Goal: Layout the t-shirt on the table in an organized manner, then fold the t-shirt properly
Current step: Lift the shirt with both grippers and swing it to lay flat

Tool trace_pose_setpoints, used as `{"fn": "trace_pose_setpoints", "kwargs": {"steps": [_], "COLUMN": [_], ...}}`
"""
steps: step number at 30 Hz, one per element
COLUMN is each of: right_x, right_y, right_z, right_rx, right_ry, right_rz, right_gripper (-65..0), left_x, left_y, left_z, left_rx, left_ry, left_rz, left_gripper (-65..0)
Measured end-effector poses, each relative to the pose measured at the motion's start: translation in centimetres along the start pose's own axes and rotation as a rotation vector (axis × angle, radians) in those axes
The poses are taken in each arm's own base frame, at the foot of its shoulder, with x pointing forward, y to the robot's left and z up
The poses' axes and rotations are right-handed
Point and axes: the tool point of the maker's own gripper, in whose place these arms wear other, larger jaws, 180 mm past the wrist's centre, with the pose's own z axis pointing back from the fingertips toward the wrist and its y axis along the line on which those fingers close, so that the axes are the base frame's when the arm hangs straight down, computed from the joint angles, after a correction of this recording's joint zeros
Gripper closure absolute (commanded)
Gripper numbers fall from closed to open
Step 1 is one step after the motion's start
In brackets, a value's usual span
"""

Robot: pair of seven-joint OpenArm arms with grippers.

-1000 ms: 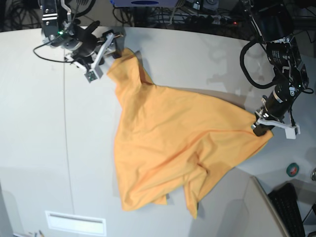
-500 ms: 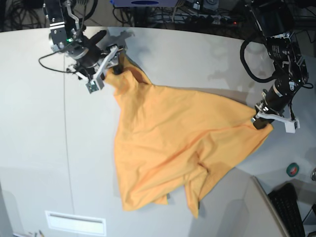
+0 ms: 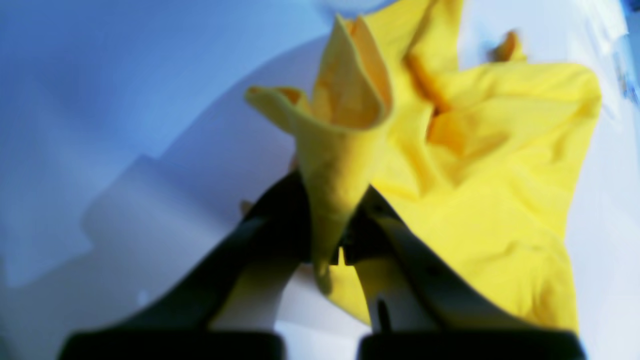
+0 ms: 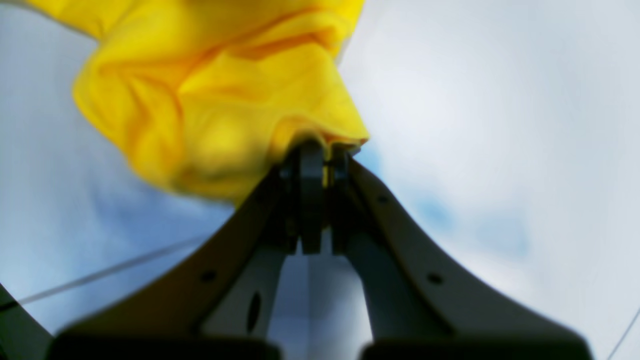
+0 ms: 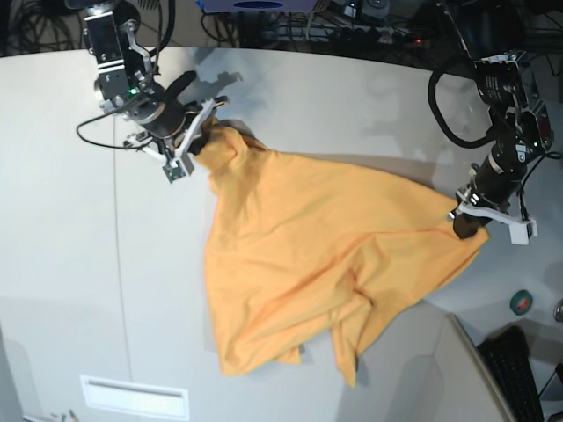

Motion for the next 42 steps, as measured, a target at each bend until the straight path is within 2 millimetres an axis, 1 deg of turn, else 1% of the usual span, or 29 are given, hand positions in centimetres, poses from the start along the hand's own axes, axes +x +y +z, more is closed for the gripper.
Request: {"fn": "trace_pose_setpoints", "kwargs": {"steps": [2, 3, 6, 11, 13, 14, 16, 17, 20, 21, 22, 24, 26, 27, 29, 30, 32, 33, 34, 35, 36, 37, 38, 39, 40, 41, 42], "right_x": [0.3, 0.9, 4.6, 10.0, 12.3, 13.6, 16.7, 18.1, 23.5, 25.0, 26.7, 30.1, 33.2, 34.8, 38.0, 39.9, 43.0, 44.0, 44.8, 44.9, 44.6, 43.9, 42.8, 41.4, 39.5, 37.6, 35.8], "right_y": [-1.0, -1.5, -3.6, -7.1, -9.1, -10.1, -12.5, -13.7, -17.0, -18.0, -19.1, -21.7, -24.2, -25.4, -26.8, -27.3, -27.9, -28.0, -28.2, -28.4, -28.9, -29.4, -30.0, -30.1, -30.2, -30.4, -29.8], "right_z": [0.7, 1.1, 3.0, 5.8, 6.8, 7.3, 8.5, 9.1, 11.5, 12.2, 13.1, 15.4, 18.3, 20.2, 23.8, 26.3, 31.0, 32.8, 34.8, 36.1, 36.9, 37.2, 37.4, 36.8, 35.9, 35.3, 33.9], "right_rx": [-0.033, -0.05, -0.105, -0.195, -0.246, -0.269, -0.327, -0.356, -0.443, -0.467, -0.49, -0.557, -0.633, -0.677, -0.737, -0.782, -0.848, -0.874, -0.91, -0.939, -0.961, -0.978, -0.995, -0.988, -0.979, -0.983, -0.962], "right_ry": [0.013, -0.005, -0.097, -0.135, -0.142, -0.156, -0.189, -0.2, -0.266, -0.281, -0.298, -0.334, -0.369, -0.389, -0.448, -0.496, -0.581, -0.616, -0.643, -0.656, -0.648, -0.626, -0.609, -0.599, -0.57, -0.546, -0.525], "right_rz": [0.009, 0.01, 0.047, 0.144, 0.17, 0.181, 0.213, 0.227, 0.275, 0.288, 0.301, 0.318, 0.333, 0.341, 0.353, 0.361, 0.376, 0.387, 0.396, 0.408, 0.414, 0.401, 0.376, 0.362, 0.351, 0.329, 0.327], "right_gripper": [0.0, 0.0, 0.0, 0.0, 0.0, 0.0, 0.0, 0.0, 0.0, 0.0, 0.0, 0.0, 0.0, 0.0, 0.0, 0.0, 0.0, 0.0, 0.0, 0.0, 0.0, 0.0, 0.0, 0.0, 0.0, 0.0, 0.0], "left_x": [0.8, 1.5, 4.3, 9.3, 11.4, 12.5, 15.0, 15.9, 18.2, 18.9, 20.0, 22.6, 25.9, 27.8, 31.4, 33.1, 35.6, 36.1, 36.5, 36.3, 35.7, 34.9, 34.1, 33.3, 32.3, 31.5, 30.1], "left_y": [-1.9, -2.9, -6.2, -11.7, -14.9, -16.3, -18.8, -19.7, -22.5, -23.6, -25.0, -28.3, -31.7, -33.5, -36.4, -38.2, -41.4, -42.4, -43.2, -43.6, -43.7, -43.4, -42.8, -42.1, -40.9, -39.6, -37.9], "left_z": [-0.3, -0.5, -1.3, -2.5, -2.9, -3.1, -3.9, -4.5, -6.6, -7.2, -7.7, -8.3, -8.1, -7.7, -6.7, -6.0, -4.3, -3.7, -3.1, -2.9, -3.0, -3.4, -3.5, -3.4, -3.5, -3.6, -3.7], "left_rx": [-0.033, -0.035, -0.079, -0.164, -0.229, -0.253, -0.295, -0.308, -0.347, -0.36, -0.382, -0.432, -0.487, -0.513, -0.54, -0.555, -0.583, -0.592, -0.613, -0.633, -0.633, -0.619, -0.615, -0.62, -0.614, -0.601, -0.58], "left_ry": [-0.01, -0.024, -0.078, -0.166, -0.195, -0.216, -0.258, -0.266, -0.258, -0.252, -0.248, -0.246, -0.261, -0.279, -0.354, -0.392, -0.439, -0.459, -0.48, -0.482, -0.466, -0.443, -0.434, -0.441, -0.436, -0.432, -0.429], "left_rz": [-0.025, -0.029, -0.049, -0.09, -0.119, -0.124, -0.096, -0.077, -0.005, 0.008, 0.028, 0.053, 0.066, 0.074, 0.063, 0.032, -0.038, -0.06, -0.06, -0.057, -0.061, -0.066, -0.08, -0.091, -0.095, -0.103, -0.119], "left_gripper": [0.0, 0.0, 0.0, 0.0, 0.0, 0.0, 0.0, 0.0, 0.0, 0.0, 0.0, 0.0, 0.0, 0.0, 0.0, 0.0, 0.0, 0.0, 0.0, 0.0, 0.0, 0.0, 0.0, 0.0, 0.0, 0.0, 0.0]}}
